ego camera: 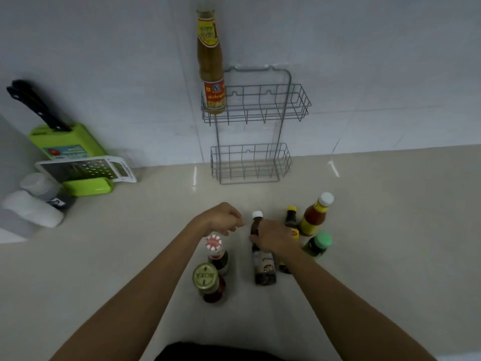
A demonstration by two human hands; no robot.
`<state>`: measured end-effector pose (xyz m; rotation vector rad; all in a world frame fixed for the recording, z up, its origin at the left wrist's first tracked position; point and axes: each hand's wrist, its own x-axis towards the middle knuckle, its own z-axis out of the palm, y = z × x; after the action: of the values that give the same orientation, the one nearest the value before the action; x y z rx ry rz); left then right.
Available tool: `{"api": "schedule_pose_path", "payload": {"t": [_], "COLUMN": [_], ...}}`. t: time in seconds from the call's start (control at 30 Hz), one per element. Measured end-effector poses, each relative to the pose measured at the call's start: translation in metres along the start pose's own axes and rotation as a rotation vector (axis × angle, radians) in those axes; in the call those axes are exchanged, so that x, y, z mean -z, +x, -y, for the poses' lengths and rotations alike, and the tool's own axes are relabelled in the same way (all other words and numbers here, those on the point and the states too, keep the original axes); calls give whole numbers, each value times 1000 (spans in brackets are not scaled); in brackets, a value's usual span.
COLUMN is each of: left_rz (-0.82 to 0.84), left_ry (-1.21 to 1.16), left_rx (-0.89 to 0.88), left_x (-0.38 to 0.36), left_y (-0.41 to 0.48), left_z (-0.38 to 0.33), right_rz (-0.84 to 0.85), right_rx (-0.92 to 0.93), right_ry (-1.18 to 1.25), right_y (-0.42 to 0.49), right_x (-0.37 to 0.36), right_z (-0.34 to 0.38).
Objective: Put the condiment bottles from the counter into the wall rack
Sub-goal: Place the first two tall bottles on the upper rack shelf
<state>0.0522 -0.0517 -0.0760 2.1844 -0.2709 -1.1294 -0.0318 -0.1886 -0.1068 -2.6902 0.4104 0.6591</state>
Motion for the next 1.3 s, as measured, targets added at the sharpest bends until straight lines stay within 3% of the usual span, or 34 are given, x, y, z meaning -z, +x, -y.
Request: {"api": "schedule_pose_path", "payload": {"t": [0.2,0.33,0.47,0.63,0.83,1.0,1.1,1.3], "left_rz": [60,71,-151,-437,-590,-768,-863,-928], "left_ry": [223,158,-65,22,2,-68,-25,44], "left_rx": [25,-69,-268,-506,-706,-739,-661,-532], "left_x": [-3,-2,17,58,114,145,157,165], "left_y": [-4,-14,-29,-57,-71,-69,-56,-19], "left_z": [4,-3,-29,-74,-119,-150,-160,-157], "right_rz": [-90,-286,-487,-676,-542,-745,-812,-707], "right_rx": [-15,-7,83,221,375,459,447,340], "right_ry": [199,346,459,607,701,713,719,701], "right_y": [-2,-6,-14,-33,-29,-12,10,67], "right_x": [6,41,97,163,221,260,274,268], "right_z": [5,16,34,47,57,81,92,100]}}
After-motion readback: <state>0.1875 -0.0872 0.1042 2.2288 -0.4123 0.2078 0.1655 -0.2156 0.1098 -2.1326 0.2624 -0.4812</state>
